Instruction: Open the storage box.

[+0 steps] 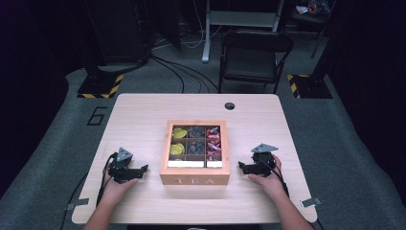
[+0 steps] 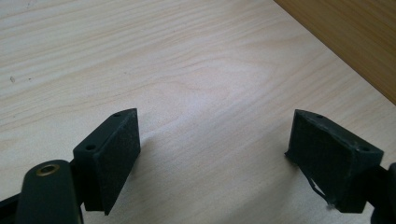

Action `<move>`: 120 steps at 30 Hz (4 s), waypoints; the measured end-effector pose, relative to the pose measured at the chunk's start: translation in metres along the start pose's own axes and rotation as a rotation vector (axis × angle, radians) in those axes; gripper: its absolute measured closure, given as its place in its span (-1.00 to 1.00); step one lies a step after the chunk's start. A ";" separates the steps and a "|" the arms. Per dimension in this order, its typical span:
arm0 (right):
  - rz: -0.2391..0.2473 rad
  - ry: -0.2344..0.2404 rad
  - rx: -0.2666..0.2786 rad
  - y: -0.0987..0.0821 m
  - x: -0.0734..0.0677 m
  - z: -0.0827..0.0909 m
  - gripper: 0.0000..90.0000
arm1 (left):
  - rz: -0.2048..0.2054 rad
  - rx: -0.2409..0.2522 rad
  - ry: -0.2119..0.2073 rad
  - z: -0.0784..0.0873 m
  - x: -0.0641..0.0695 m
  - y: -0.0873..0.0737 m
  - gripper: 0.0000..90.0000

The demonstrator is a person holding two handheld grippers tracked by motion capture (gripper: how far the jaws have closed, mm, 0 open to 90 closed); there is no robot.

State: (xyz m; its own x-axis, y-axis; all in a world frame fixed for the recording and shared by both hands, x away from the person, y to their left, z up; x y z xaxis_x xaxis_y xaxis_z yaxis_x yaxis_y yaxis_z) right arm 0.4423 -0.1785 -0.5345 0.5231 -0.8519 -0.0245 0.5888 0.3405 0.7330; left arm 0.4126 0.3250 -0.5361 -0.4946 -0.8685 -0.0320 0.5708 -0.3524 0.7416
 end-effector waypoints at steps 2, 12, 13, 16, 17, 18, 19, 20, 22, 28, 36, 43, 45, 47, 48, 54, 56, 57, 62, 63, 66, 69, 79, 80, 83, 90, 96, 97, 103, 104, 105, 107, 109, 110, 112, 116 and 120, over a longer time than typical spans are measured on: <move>-0.001 0.000 0.000 0.000 0.000 0.000 -0.70 | 0.003 0.002 0.001 0.000 0.000 0.000 -0.63; -0.002 0.003 0.003 0.000 -0.001 0.000 -0.70 | 0.019 0.013 0.011 -0.001 0.001 0.000 -0.63; -0.009 0.004 0.002 -0.001 -0.001 0.001 -0.70 | 0.011 0.007 0.010 -0.001 0.001 0.000 -0.63; 0.002 0.006 0.001 -0.001 -0.001 0.001 -0.69 | 0.015 0.011 0.010 -0.001 0.001 0.000 -0.63; 0.002 0.006 0.003 -0.001 -0.001 0.001 -0.69 | 0.015 0.012 0.010 -0.001 0.001 0.000 -0.63; 0.002 0.006 0.004 -0.001 -0.001 0.001 -0.69 | 0.014 0.011 0.009 -0.001 0.001 0.000 -0.63; 0.002 0.006 0.004 -0.001 -0.001 0.001 -0.69 | 0.013 0.011 0.009 -0.001 0.001 0.000 -0.63; -0.002 0.007 0.003 -0.001 -0.001 0.001 -0.68 | 0.009 0.010 0.006 -0.001 0.000 0.001 -0.63; -0.009 0.010 0.005 -0.002 -0.002 0.002 -0.67 | 0.007 0.004 0.000 -0.001 0.000 0.001 -0.63; -0.009 0.011 0.008 -0.002 -0.002 0.002 -0.64 | 0.016 0.004 0.006 0.000 0.000 0.001 -0.60; -0.046 0.009 0.015 0.000 0.002 0.010 -0.16 | 0.032 -0.006 -0.029 0.005 0.005 0.006 -0.37; -0.041 0.011 0.067 0.006 0.000 0.027 -0.12 | 0.027 0.055 -0.078 0.027 0.014 0.016 -0.29; -0.046 0.023 0.083 0.008 -0.002 0.031 -0.16 | 0.024 0.056 -0.068 0.030 0.016 0.018 -0.29; -0.048 0.036 0.085 0.008 -0.004 0.033 -0.17 | 0.027 0.051 -0.066 0.032 0.017 0.021 -0.29; -0.047 0.045 0.083 0.008 -0.006 0.033 -0.18 | 0.027 0.051 -0.066 0.032 0.017 0.021 -0.29; 0.044 0.011 0.074 0.009 -0.017 0.037 -0.14 | 0.047 0.076 -0.074 0.048 0.019 0.033 -0.29; 0.038 0.012 0.082 0.010 -0.018 0.038 -0.14 | 0.059 0.090 -0.083 0.054 0.018 0.034 -0.29; 0.036 0.015 0.081 0.010 -0.019 0.039 -0.13 | 0.062 0.100 -0.087 0.055 0.019 0.035 -0.29; 0.065 0.017 0.077 0.010 -0.023 0.039 -0.13 | 0.055 0.110 -0.097 0.062 0.024 0.035 -0.25; 0.069 0.020 0.074 0.010 -0.024 0.039 -0.13 | 0.044 0.106 -0.100 0.063 0.025 0.035 -0.23; 0.065 0.016 0.079 0.010 -0.026 0.039 -0.14 | 0.034 0.110 -0.101 0.066 0.028 0.034 -0.19; 0.073 0.020 0.070 0.010 -0.026 0.038 -0.14 | 0.024 0.110 -0.120 0.069 0.033 0.033 -0.14; 0.066 0.009 0.064 0.009 -0.025 0.038 -0.14 | 0.005 0.111 -0.182 0.073 0.048 0.030 -0.06; 0.066 0.009 0.064 0.009 -0.025 0.038 -0.14 | -0.004 0.110 -0.183 0.072 0.050 0.029 -0.06; 0.068 0.011 0.061 0.008 -0.024 0.037 -0.14 | -0.019 0.102 -0.188 0.071 0.055 0.027 -0.07; 0.042 0.010 0.066 0.007 -0.021 0.038 -0.14 | -0.034 0.104 -0.219 0.070 0.061 0.024 -0.06; 0.050 0.007 0.069 0.007 -0.020 0.037 -0.14 | -0.042 0.110 -0.247 0.071 0.067 0.023 -0.03; 0.050 0.007 0.069 0.007 -0.020 0.037 -0.14 | -0.050 0.111 -0.249 0.071 0.069 0.023 -0.02; 0.047 0.010 0.072 0.007 -0.021 0.038 -0.15 | -0.066 0.105 -0.271 0.070 0.075 0.020 0.00; 0.047 0.010 0.072 0.007 -0.021 0.038 -0.15 | -0.067 0.109 -0.271 0.069 0.077 0.020 0.00; 0.041 0.008 0.072 0.007 -0.021 0.037 -0.15 | -0.066 0.110 -0.272 0.069 0.077 0.020 0.00; 0.045 0.008 0.066 0.007 -0.021 0.037 -0.15 | -0.066 0.112 -0.272 0.067 0.079 0.020 0.00; 0.043 0.006 0.070 0.007 -0.021 0.037 -0.15 | -0.073 0.113 -0.272 0.066 0.081 0.019 0.00; 0.045 0.008 0.072 0.007 -0.021 0.037 -0.15 | -0.073 0.108 -0.277 0.065 0.081 0.019 0.00; 0.044 0.006 0.067 0.007 -0.021 0.037 -0.15 | -0.072 0.109 -0.274 0.063 0.082 0.019 0.00; 0.052 0.010 0.066 0.007 -0.020 0.037 -0.15 | -0.077 0.105 -0.274 0.060 0.083 0.020 0.10; 0.054 0.011 0.066 0.007 -0.021 0.037 -0.15 | -0.077 0.102 -0.282 0.058 0.086 0.021 0.15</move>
State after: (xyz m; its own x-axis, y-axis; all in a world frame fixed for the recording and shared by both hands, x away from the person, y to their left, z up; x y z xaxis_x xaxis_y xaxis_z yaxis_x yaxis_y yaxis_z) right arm 0.4129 -0.1732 -0.5040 0.5599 -0.8285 0.0087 0.5179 0.3583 0.7768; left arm 0.3437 0.2637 -0.4844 -0.7042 -0.7048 0.0857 0.4627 -0.3641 0.8083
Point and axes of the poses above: each handheld gripper's, and its own axes: z roughly backward along the jaws, y roughly out of its top, x roughly to its right, the point moved 1 cm from there along -z, roughly forward along the jaws, and after that the axes turned 2 degrees about -z, right-handed, at the moved point
